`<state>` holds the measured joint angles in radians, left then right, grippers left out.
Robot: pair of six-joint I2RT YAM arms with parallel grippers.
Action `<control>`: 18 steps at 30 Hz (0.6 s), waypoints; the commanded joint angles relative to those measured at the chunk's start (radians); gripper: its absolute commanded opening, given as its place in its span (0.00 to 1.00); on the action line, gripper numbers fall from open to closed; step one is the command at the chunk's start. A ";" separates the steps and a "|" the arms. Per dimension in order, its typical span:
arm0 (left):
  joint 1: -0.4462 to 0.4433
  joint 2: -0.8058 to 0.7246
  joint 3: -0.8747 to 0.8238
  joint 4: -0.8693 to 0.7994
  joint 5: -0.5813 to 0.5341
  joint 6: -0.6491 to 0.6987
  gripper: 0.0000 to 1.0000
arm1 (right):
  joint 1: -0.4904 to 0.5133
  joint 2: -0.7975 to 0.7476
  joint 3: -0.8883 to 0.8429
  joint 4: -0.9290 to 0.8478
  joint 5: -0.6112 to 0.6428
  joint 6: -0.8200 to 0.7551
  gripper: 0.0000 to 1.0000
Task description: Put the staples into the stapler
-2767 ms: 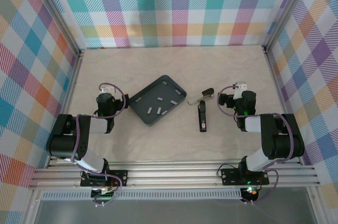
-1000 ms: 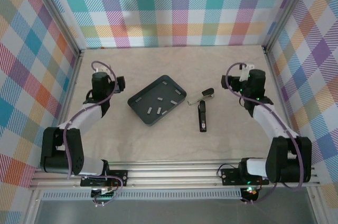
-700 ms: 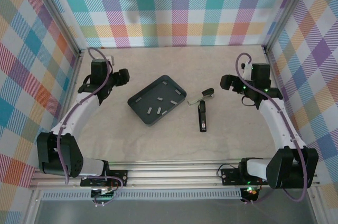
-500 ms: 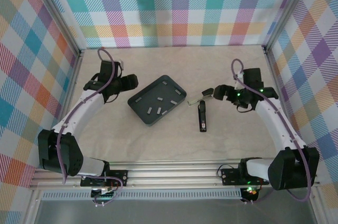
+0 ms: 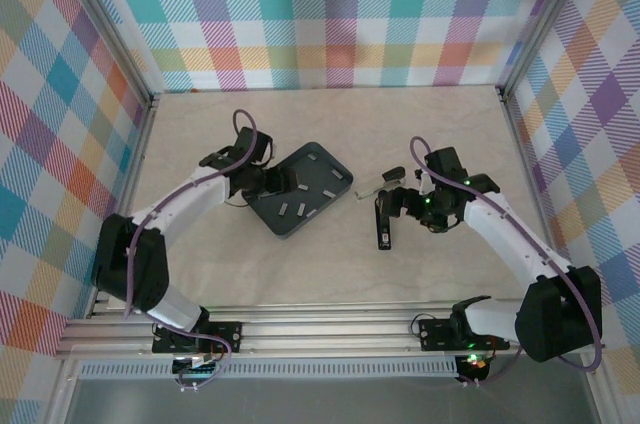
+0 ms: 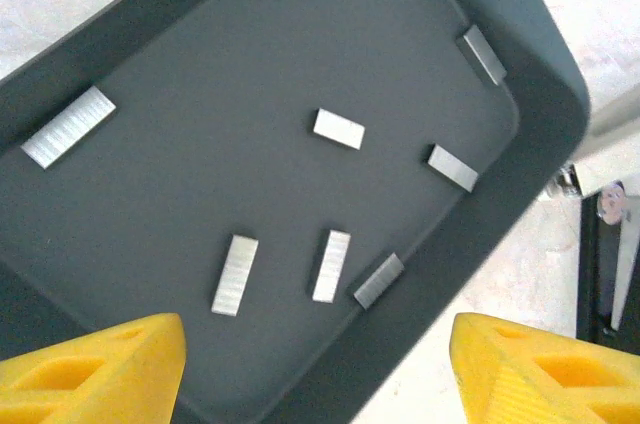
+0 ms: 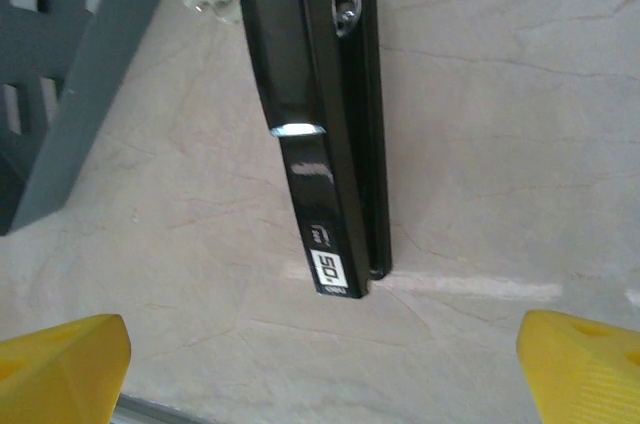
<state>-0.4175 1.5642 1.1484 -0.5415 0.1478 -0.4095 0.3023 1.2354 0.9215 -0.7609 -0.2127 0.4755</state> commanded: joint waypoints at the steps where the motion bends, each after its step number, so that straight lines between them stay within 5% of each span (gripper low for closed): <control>1: 0.002 0.041 0.066 -0.057 -0.043 -0.043 0.70 | 0.007 0.022 0.012 0.109 -0.075 0.050 0.96; 18: 0.143 -0.190 -0.152 -0.152 -0.064 -0.355 0.75 | 0.076 0.617 0.563 0.279 -0.240 -0.183 0.85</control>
<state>-0.2962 1.3865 1.0431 -0.6682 0.0731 -0.6910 0.3695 1.7897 1.4105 -0.5144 -0.3992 0.3546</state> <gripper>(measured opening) 0.748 0.850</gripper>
